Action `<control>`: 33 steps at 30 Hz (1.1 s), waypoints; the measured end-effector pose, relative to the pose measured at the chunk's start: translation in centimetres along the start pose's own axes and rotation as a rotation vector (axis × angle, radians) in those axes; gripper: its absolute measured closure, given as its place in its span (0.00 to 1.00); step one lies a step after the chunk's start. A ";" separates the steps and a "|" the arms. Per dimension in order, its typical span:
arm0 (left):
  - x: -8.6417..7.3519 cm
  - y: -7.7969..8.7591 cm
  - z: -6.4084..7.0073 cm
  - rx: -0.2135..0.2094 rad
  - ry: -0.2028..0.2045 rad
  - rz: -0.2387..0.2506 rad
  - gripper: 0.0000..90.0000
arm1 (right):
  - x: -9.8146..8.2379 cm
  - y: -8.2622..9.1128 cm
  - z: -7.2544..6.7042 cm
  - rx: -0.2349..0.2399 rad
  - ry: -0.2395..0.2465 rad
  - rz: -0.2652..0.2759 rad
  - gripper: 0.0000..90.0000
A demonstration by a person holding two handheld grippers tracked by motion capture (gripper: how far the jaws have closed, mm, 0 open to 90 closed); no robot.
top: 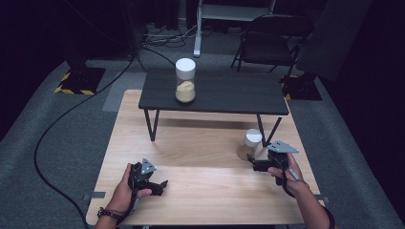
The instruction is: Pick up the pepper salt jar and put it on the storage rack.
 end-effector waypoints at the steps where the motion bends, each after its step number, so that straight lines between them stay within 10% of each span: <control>1: 0.0 0.0 0.0 0.000 0.000 0.000 0.01 | 0.1 -0.2 0.0 -0.001 -0.002 0.001 0.03; 23: 0.0 0.0 0.0 0.000 0.000 0.000 0.01 | 1.3 -2.7 0.3 0.013 -0.064 0.016 0.07; 33: 0.0 0.0 0.0 0.000 0.000 0.000 0.01 | 0.9 -3.0 0.0 0.032 -0.107 0.090 0.35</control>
Point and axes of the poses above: each handheld gripper's, and its own axes: y roughly backward along the jaws, x roughly out of its top, z roughly to its right, the point moved 10 cm from there along -y, roughly forward along the jaws, and after that the axes turned 1 degree about -x, right-handed, at the moved point
